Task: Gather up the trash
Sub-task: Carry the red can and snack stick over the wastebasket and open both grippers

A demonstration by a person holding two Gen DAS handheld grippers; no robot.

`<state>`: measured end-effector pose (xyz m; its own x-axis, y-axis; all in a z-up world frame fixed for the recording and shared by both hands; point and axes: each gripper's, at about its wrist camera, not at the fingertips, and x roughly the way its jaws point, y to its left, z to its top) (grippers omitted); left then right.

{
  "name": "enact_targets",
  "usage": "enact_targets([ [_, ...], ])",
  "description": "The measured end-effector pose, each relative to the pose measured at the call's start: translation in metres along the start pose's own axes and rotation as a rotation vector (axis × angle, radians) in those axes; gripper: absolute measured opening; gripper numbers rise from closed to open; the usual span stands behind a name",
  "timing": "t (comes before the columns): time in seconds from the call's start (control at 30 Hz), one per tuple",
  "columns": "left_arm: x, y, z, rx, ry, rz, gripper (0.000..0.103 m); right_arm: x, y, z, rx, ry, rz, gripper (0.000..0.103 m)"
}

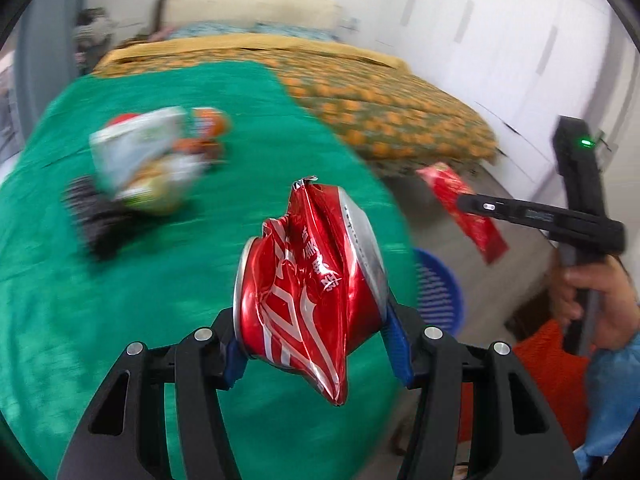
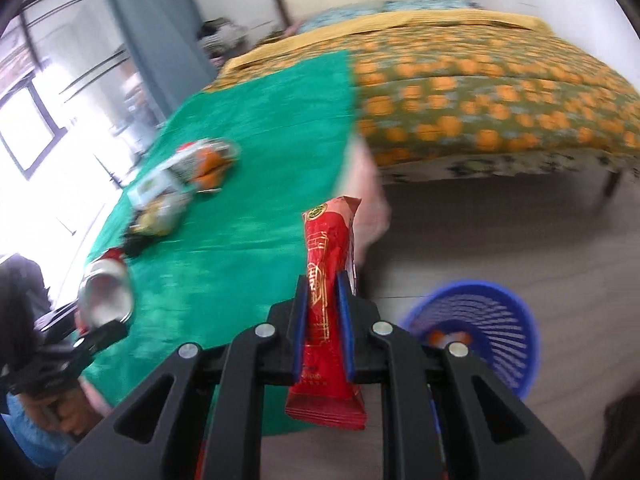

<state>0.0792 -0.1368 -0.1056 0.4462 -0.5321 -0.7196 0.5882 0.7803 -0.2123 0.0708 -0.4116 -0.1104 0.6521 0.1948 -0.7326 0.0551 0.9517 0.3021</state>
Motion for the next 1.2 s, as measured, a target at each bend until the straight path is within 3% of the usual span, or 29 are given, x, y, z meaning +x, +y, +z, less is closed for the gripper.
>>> enact_targets([
  [0.1, 0.028, -0.046, 0.014, 0.043, 0.034, -0.065, 0.055, -0.004, -0.034, -0.003, 0.029, -0.007, -0.063, 0.014],
  [0.33, 0.103, -0.121, 0.031, 0.103, 0.12, -0.133, 0.056, 0.004, -0.111, -0.021, 0.114, 0.01, -0.176, 0.014],
  [0.7, 0.213, -0.177, 0.021, 0.164, 0.223, -0.12, 0.057, 0.019, -0.181, -0.039, 0.288, 0.033, -0.144, 0.014],
  [0.77, 0.224, -0.179, 0.02, 0.169, 0.233, -0.133, 0.058, 0.021, -0.186, -0.04, 0.314, 0.036, -0.141, 0.02],
  [0.83, 0.238, -0.184, 0.02, 0.175, 0.239, -0.132, 0.083, 0.021, -0.194, -0.041, 0.346, 0.028, -0.152, 0.046],
  [1.0, 0.237, -0.183, 0.029, 0.14, 0.211, -0.12, 0.085, 0.007, -0.206, -0.044, 0.395, -0.02, -0.173, 0.059],
  [1.2, 0.166, -0.183, 0.038, 0.183, 0.094, -0.122, 0.092, -0.017, -0.198, -0.04, 0.339, -0.122, -0.263, 0.071],
])
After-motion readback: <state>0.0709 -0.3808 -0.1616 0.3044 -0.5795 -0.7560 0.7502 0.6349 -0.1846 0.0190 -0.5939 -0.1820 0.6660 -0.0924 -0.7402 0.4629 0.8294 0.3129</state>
